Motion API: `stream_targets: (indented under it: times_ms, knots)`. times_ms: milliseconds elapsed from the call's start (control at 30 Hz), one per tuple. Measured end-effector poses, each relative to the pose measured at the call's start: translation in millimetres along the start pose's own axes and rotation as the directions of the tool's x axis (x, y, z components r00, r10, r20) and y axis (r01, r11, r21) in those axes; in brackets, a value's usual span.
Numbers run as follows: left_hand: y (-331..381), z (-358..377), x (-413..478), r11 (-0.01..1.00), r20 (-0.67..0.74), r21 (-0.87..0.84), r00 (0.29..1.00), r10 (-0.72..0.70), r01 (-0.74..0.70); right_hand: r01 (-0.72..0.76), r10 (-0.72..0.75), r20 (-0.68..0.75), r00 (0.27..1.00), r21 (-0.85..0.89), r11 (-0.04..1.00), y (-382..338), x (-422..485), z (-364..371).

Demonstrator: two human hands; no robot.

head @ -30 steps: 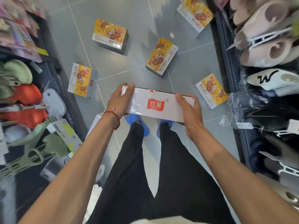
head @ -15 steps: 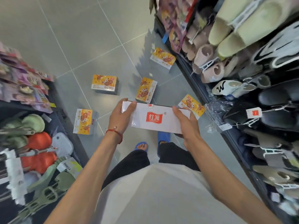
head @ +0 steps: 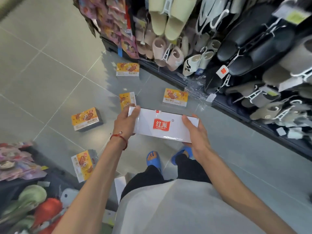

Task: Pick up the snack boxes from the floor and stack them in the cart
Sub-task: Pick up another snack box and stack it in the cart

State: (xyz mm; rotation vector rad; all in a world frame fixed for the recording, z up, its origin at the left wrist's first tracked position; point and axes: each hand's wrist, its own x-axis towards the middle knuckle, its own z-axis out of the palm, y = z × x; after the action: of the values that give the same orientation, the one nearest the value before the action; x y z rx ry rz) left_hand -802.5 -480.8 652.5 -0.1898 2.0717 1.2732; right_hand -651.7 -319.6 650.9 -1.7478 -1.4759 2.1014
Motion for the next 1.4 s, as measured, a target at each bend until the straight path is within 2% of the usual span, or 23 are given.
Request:
stream_targets:
  times_ms: [300, 467, 700, 867, 1000, 1167, 1400]
  knots:
    - [22.9, 115.7, -40.7, 0.985, 0.202, 0.143, 0.977, 0.069, -0.099, 0.016, 0.035, -0.190, 0.981, 0.261, 0.965, 31.5, -23.9, -113.2]
    - [26.1, 207.1, -88.3, 0.944, 0.329, 0.239, 0.934, 0.143, -0.228, 0.062, 0.048, -0.282, 0.958, 0.367, 0.928, 54.2, -36.0, -208.4]
    - [17.0, 352.5, -166.3, 0.906, 0.450, 0.309, 0.884, 0.127, -0.288, 0.137, 0.064, -0.385, 0.921, 0.473, 0.870, 97.2, -57.8, -355.7]
    - [5.0, 448.4, -218.2, 0.853, 0.581, 0.336, 0.801, 0.145, -0.399, 0.216, 0.097, -0.488, 0.868, 0.547, 0.809, 130.6, -73.7, -446.0]
    - [0.0, 518.9, -260.3, 0.798, 0.681, 0.355, 0.720, 0.137, -0.487, 0.260, 0.179, -0.566, 0.805, 0.608, 0.750, 155.0, -87.5, -505.5]
    - [-4.9, 609.8, -303.9, 0.734, 0.785, 0.372, 0.615, 0.077, -0.568, 0.305, 0.291, -0.624, 0.725, 0.669, 0.678, 176.8, -98.0, -576.0]
    - [-19.7, 750.8, -358.2, 0.658, 0.872, 0.367, 0.490, 0.005, -0.658, 0.383, 0.376, -0.673, 0.637, 0.699, 0.604, 197.9, -101.9, -690.5]
